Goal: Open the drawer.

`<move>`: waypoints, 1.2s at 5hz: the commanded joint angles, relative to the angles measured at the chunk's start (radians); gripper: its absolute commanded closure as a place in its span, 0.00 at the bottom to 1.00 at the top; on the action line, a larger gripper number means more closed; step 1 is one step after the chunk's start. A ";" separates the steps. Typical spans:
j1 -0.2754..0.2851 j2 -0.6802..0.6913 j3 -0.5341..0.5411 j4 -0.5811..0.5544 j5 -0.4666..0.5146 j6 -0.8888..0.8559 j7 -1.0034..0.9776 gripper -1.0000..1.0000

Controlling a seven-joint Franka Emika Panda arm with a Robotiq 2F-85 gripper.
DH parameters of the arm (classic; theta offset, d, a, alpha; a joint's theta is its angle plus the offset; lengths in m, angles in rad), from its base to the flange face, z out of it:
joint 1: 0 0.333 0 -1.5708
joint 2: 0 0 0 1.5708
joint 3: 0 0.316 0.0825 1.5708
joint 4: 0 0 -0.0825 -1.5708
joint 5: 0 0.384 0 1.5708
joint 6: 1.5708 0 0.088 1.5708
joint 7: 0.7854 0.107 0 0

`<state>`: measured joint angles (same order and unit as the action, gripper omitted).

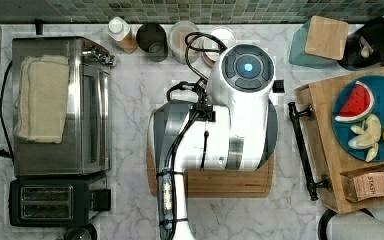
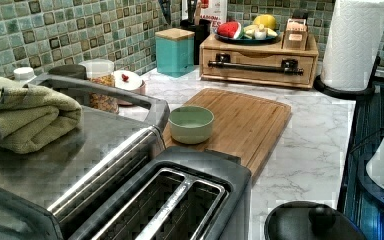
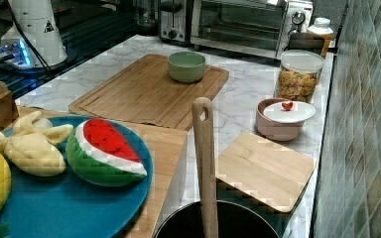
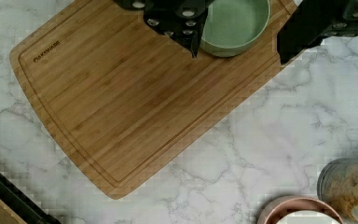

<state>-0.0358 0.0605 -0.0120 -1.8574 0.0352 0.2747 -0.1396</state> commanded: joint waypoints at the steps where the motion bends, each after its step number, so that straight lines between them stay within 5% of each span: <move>1: 0.000 0.000 0.000 -0.010 0.007 0.000 -0.001 0.00; 4: -0.066 -0.062 -0.042 -0.187 -0.032 0.156 -0.645 0.00; 5: -0.210 -0.087 0.049 -0.255 -0.086 0.268 -0.840 0.00; 6: -0.175 -0.094 -0.042 -0.306 -0.118 0.365 -0.985 0.00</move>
<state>-0.1848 0.0600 0.0124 -2.1387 0.0029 0.5884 -1.0869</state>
